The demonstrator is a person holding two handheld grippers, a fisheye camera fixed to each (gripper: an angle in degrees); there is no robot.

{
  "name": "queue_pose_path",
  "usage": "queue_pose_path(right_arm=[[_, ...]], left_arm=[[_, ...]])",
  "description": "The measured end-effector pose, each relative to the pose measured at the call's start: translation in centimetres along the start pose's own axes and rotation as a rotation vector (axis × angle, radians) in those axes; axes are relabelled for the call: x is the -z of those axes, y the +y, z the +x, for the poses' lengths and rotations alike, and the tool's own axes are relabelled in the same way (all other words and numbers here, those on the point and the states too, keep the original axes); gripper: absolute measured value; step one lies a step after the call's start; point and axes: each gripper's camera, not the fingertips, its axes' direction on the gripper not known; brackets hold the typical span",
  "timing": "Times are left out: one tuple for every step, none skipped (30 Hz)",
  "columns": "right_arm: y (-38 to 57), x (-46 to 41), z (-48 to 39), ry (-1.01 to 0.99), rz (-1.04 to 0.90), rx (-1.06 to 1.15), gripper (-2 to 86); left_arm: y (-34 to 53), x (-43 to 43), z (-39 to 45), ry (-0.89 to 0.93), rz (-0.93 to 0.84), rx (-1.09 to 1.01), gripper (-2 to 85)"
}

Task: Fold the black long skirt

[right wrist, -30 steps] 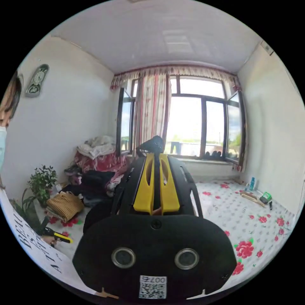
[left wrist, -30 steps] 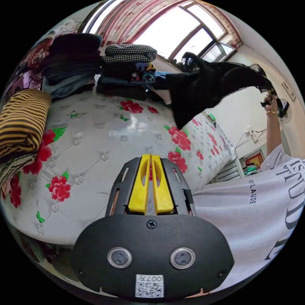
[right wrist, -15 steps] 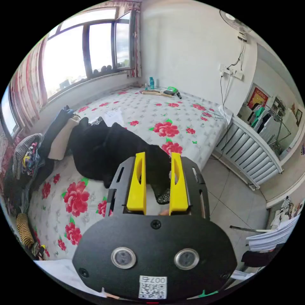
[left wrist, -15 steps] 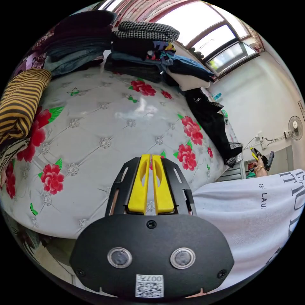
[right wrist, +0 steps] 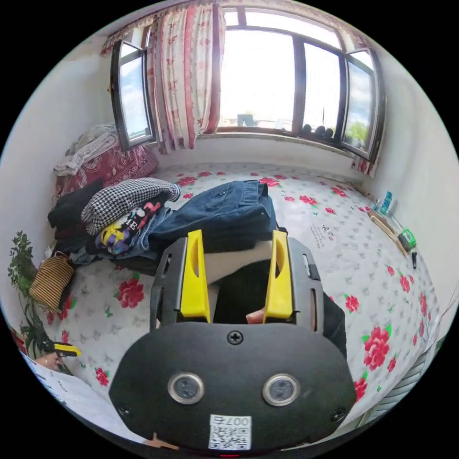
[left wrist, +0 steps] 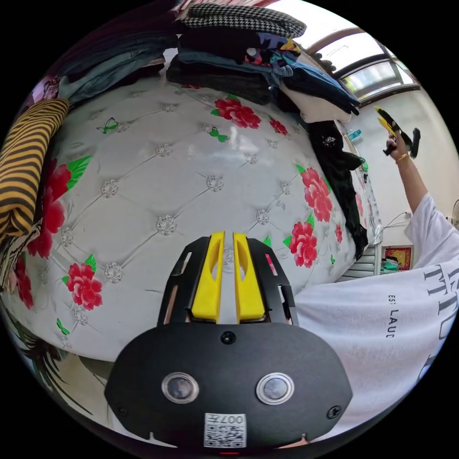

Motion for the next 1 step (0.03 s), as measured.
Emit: queue_pose_path(right_arm=[[-2.90, -1.88, 0.45, 0.010, -0.023, 0.002, 15.7]], left_arm=[[-0.02, 0.00, -0.39, -0.005, -0.001, 0.025, 2.9]])
